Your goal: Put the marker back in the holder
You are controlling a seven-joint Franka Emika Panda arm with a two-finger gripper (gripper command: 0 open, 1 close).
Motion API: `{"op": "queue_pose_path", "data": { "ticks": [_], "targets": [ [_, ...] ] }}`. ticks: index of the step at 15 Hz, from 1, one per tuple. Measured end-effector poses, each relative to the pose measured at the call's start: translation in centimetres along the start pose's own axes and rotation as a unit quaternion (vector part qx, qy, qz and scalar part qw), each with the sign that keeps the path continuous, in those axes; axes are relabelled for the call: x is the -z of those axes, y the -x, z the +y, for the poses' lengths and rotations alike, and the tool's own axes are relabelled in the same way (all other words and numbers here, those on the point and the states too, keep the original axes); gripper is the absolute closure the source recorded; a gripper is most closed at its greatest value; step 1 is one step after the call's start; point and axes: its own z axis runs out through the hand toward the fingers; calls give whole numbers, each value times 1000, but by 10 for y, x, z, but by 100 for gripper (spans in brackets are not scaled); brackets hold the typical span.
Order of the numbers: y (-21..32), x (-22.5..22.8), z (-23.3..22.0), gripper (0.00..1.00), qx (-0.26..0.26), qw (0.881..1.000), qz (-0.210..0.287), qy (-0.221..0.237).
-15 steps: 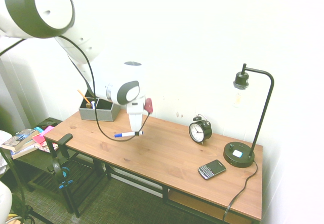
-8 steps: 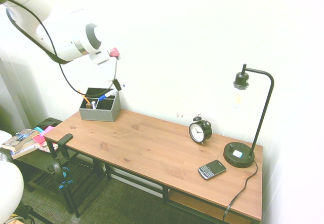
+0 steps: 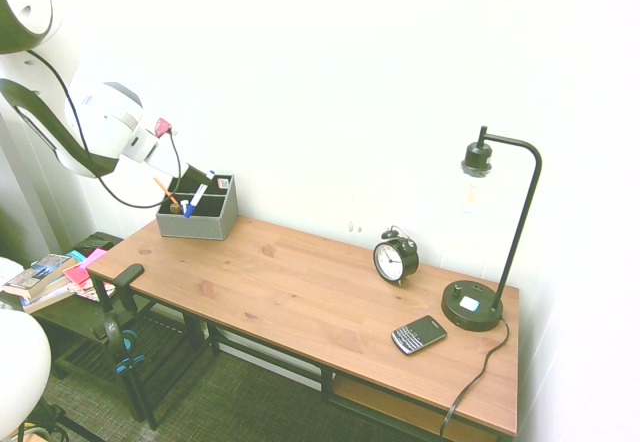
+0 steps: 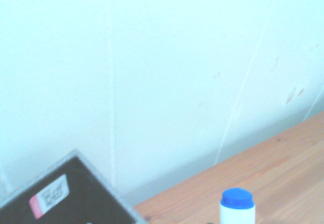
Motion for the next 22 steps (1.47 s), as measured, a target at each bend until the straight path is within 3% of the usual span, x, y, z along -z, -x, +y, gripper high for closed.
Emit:
{"op": "queue_pose_path", "data": {
  "ticks": [3,9,15,16,22],
  "targets": [
    [3,18,-19,100,-2,1000,-8,-24],
    [4,11,-31,100,6,999,10,-48],
    [12,-55,-23,100,20,998,23,-47],
    [15,-60,-22,0,19,998,23,-46],
    [23,-64,-12,0,6,999,18,-43]
  ]
}}
